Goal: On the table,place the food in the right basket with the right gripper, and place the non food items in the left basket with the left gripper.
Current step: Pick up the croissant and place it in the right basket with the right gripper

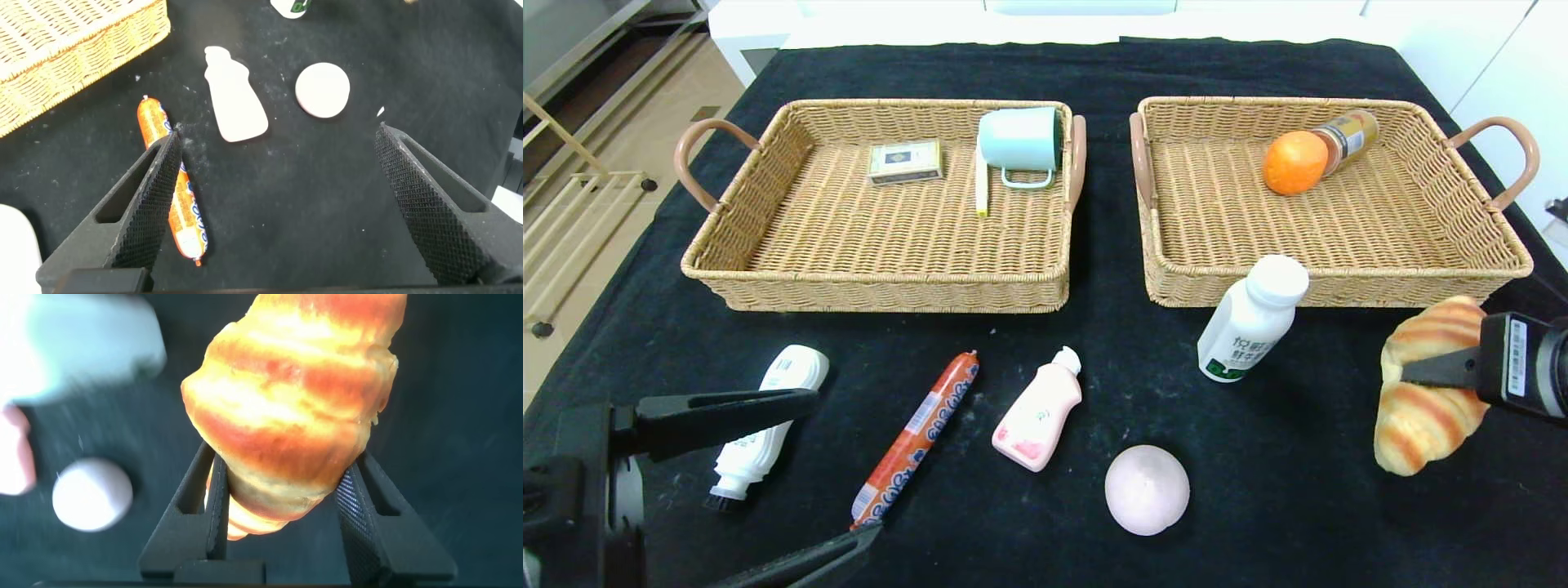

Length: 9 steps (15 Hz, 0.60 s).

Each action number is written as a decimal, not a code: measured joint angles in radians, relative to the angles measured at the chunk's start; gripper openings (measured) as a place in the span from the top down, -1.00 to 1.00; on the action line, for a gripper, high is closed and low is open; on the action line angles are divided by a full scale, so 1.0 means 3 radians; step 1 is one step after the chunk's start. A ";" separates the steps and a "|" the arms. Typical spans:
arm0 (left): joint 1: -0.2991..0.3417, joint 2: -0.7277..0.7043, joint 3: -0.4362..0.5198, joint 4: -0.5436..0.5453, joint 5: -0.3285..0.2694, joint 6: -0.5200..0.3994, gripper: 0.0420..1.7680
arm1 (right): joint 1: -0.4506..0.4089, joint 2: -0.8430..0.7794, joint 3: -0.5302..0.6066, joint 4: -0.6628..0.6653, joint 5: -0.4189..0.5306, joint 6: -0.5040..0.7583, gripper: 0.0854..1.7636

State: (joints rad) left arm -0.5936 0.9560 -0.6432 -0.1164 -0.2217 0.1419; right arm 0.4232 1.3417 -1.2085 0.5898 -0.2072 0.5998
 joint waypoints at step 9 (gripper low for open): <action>0.0006 -0.0002 -0.0008 -0.0005 0.0004 0.0016 -0.94 | -0.0232 0.0439 -0.0984 -0.0094 -0.0172 -0.0387 0.12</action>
State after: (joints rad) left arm -0.5917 0.9553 -0.6455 -0.1179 -0.2206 0.1466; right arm 0.3536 1.4734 -1.5038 0.5617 -0.2587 0.4838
